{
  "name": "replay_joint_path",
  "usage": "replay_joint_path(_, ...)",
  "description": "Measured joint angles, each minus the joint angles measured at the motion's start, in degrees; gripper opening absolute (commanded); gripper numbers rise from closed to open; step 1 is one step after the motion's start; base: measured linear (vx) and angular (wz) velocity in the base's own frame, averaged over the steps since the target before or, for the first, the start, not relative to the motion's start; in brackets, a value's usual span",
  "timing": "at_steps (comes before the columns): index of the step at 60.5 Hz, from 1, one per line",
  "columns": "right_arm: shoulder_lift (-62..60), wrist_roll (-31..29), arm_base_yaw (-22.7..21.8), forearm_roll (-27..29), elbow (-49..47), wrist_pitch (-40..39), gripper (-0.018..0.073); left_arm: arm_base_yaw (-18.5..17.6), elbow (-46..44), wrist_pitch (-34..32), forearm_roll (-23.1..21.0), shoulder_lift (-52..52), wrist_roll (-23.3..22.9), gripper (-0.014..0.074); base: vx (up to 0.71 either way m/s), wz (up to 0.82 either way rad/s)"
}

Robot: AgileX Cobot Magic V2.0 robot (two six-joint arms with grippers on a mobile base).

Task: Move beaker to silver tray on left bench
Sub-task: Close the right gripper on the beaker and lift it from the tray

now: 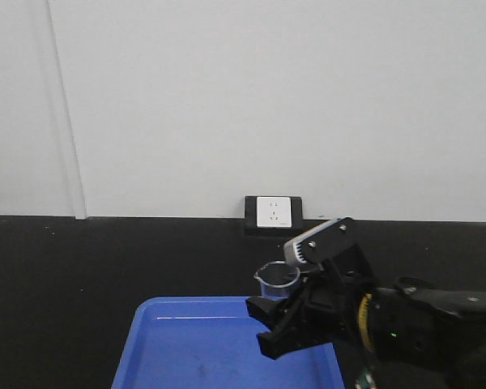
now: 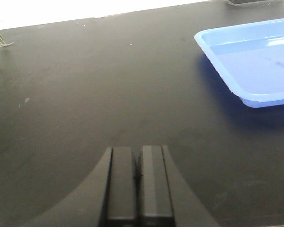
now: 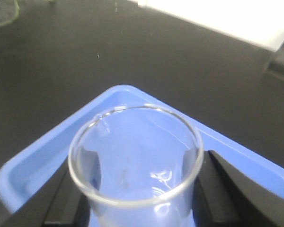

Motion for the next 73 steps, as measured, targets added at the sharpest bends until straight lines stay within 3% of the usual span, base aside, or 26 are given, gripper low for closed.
replay_joint_path(6, -9.1, 4.8, 0.0, -3.9, 6.5, 0.6, -0.0014, 0.0, 0.0, 0.0, 0.0, 0.0, 0.0, 0.0001, 0.0, 0.0)
replay_joint_path(14, -20.8, 7.5, 0.1, -5.1, 16.0, 4.9, -0.0014, 0.0, 0.0, 0.0, 0.0, 0.0, 0.0, 0.0001, 0.0, 0.0)
replay_joint_path(33, -40.7, 8.0, 0.1, -4.9, 30.1, 16.2, -0.0014, 0.0, 0.0, 0.0, 0.0, 0.0, 0.0, 0.0001, 0.0, 0.0)
replay_joint_path(73, -43.6, 8.0, 0.1, -4.7, 30.9, 18.4, -0.0011, 0.0, 0.0, 0.0, 0.0, 0.0, 0.0, 0.0001, 0.0, 0.0)
